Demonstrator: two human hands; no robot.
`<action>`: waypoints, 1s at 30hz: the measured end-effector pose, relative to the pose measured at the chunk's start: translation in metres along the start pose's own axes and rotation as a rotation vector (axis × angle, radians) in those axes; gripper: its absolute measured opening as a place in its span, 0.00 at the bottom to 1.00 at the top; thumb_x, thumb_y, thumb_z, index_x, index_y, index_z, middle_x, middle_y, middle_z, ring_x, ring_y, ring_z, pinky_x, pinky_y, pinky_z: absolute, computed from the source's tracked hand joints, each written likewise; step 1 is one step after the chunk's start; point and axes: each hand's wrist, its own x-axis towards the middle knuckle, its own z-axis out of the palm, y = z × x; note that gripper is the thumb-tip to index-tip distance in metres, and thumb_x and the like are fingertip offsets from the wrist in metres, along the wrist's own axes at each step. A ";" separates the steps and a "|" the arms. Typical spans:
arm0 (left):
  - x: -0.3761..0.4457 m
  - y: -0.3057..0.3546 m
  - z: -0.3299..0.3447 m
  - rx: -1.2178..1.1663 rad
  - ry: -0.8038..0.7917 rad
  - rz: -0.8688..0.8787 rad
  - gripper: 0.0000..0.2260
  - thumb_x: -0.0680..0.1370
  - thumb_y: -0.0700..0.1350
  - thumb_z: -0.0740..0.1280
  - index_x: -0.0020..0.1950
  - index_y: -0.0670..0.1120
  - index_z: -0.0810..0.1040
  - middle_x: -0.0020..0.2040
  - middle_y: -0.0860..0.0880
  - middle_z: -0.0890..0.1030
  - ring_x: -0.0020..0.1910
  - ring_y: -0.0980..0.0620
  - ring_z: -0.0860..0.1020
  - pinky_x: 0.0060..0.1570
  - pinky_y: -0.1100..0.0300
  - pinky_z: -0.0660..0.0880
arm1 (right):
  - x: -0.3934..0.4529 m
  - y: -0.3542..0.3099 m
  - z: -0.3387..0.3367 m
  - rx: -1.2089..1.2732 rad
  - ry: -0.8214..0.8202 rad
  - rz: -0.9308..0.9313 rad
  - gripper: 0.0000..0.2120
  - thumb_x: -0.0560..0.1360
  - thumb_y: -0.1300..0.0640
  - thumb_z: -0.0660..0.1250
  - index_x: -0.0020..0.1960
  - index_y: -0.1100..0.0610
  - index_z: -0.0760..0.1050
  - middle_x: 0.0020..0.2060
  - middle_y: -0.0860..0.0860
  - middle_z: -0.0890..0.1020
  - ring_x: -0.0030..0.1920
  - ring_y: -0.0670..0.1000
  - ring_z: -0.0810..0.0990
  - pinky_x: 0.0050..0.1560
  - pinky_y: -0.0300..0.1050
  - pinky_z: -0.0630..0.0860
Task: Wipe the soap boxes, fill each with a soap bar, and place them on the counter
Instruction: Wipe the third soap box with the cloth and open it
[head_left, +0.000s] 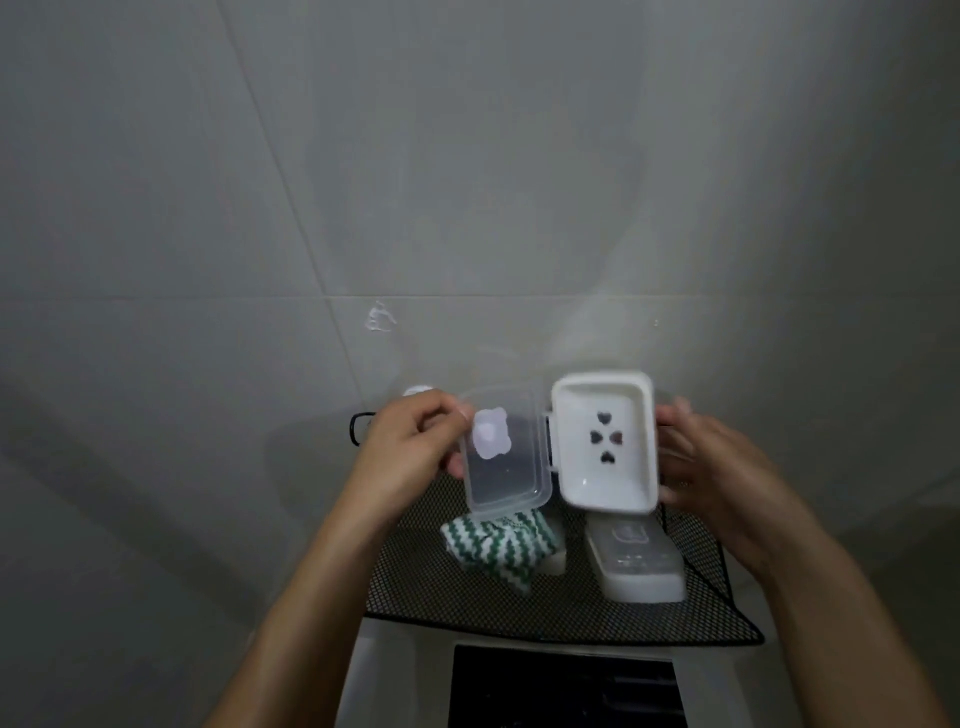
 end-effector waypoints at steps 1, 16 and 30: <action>-0.002 -0.002 0.000 -0.108 0.013 -0.044 0.10 0.81 0.41 0.65 0.41 0.41 0.80 0.29 0.42 0.78 0.27 0.47 0.77 0.27 0.60 0.69 | 0.001 0.002 -0.003 0.072 0.008 0.027 0.19 0.72 0.42 0.64 0.53 0.53 0.83 0.50 0.54 0.87 0.51 0.54 0.86 0.42 0.49 0.84; -0.027 -0.009 0.038 -0.854 -0.279 -0.323 0.15 0.75 0.43 0.66 0.57 0.35 0.77 0.48 0.33 0.82 0.38 0.40 0.84 0.39 0.53 0.82 | -0.004 0.025 0.015 0.404 -0.188 0.165 0.20 0.76 0.62 0.65 0.66 0.68 0.75 0.60 0.66 0.81 0.61 0.63 0.82 0.56 0.60 0.81; -0.021 -0.051 0.034 0.931 -0.419 0.079 0.28 0.70 0.58 0.73 0.69 0.61 0.70 0.60 0.54 0.74 0.59 0.52 0.72 0.61 0.52 0.72 | -0.007 0.023 -0.009 0.358 -0.101 0.136 0.19 0.76 0.62 0.64 0.64 0.68 0.75 0.60 0.63 0.82 0.58 0.61 0.84 0.44 0.53 0.84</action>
